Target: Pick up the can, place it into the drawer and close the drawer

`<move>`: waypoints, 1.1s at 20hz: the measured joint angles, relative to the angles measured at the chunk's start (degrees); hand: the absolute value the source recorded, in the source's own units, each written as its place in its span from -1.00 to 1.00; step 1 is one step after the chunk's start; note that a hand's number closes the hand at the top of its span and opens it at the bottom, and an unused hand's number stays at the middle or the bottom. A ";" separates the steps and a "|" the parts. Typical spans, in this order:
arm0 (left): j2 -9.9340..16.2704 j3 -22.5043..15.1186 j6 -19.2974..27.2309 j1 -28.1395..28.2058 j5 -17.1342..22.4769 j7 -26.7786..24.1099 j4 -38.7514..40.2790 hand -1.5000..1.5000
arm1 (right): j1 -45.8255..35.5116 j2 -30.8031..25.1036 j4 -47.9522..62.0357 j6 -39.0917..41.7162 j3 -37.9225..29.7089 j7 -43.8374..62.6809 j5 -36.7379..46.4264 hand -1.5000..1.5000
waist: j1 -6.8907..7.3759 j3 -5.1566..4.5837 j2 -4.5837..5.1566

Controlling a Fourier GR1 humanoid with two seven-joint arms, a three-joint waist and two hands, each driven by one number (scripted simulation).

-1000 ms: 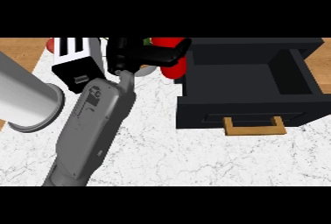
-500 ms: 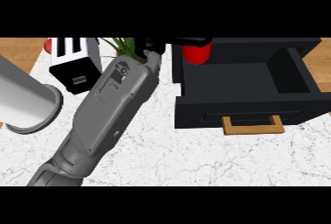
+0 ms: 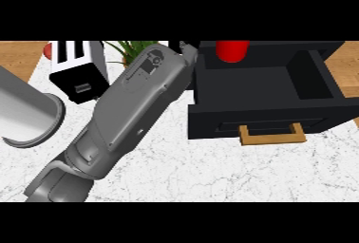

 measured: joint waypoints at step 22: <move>0.00 -15.59 4.29 -6.21 17.93 -7.78 14.92 -1.00 | -2.53 -1.16 -0.96 -1.01 0.73 2.03 -0.36 -1.00 | -2.10 0.05 0.52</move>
